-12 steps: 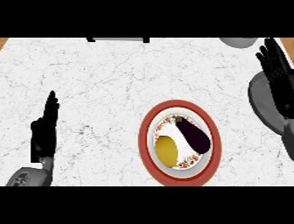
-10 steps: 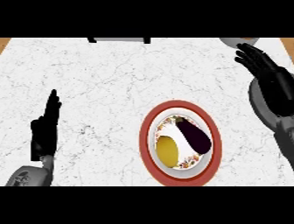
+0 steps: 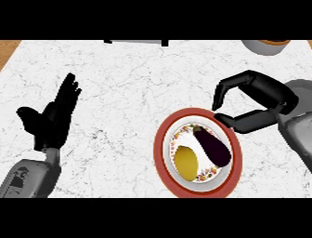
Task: Pick the eggplant from the plate and place it in the pan
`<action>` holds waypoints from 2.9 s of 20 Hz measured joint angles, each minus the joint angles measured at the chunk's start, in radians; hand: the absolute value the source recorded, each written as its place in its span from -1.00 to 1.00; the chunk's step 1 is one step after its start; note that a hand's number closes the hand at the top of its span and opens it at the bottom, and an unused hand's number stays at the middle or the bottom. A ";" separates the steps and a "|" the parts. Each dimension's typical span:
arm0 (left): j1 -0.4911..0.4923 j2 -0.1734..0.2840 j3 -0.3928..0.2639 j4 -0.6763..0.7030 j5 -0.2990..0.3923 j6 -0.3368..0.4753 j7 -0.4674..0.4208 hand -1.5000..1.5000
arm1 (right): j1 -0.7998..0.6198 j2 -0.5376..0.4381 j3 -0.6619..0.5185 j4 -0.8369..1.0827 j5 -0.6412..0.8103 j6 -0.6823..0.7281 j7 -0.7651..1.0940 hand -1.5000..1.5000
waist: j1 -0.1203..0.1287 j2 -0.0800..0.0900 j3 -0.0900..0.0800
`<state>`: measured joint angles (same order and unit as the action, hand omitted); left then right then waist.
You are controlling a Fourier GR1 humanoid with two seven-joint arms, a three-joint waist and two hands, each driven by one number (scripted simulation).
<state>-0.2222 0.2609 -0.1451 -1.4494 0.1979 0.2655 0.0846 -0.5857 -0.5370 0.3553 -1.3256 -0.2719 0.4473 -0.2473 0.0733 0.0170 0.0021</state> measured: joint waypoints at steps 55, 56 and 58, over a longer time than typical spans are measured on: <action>0.067 0.005 0.129 -0.141 0.008 -0.097 0.132 0.00 | -0.226 0.011 0.508 -0.100 1.239 0.166 -0.201 -1.00 | -0.072 -0.018 -0.002; 0.067 0.001 0.131 -0.136 0.005 -0.100 0.128 0.00 | -0.215 0.019 0.502 -0.107 1.256 0.175 -0.190 -1.00 | -0.072 -0.018 -0.002; 0.063 0.000 0.135 -0.139 0.003 -0.105 0.137 0.00 | -0.188 0.049 0.506 -0.097 1.297 0.176 -0.170 -1.00 | -0.071 -0.018 -0.002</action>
<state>-0.1591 0.2605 -0.0098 -1.5883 0.2007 0.1606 0.2211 -0.7739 -0.4879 0.8610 -1.4228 1.0252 0.6237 -0.4171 0.0019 -0.0011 -0.0002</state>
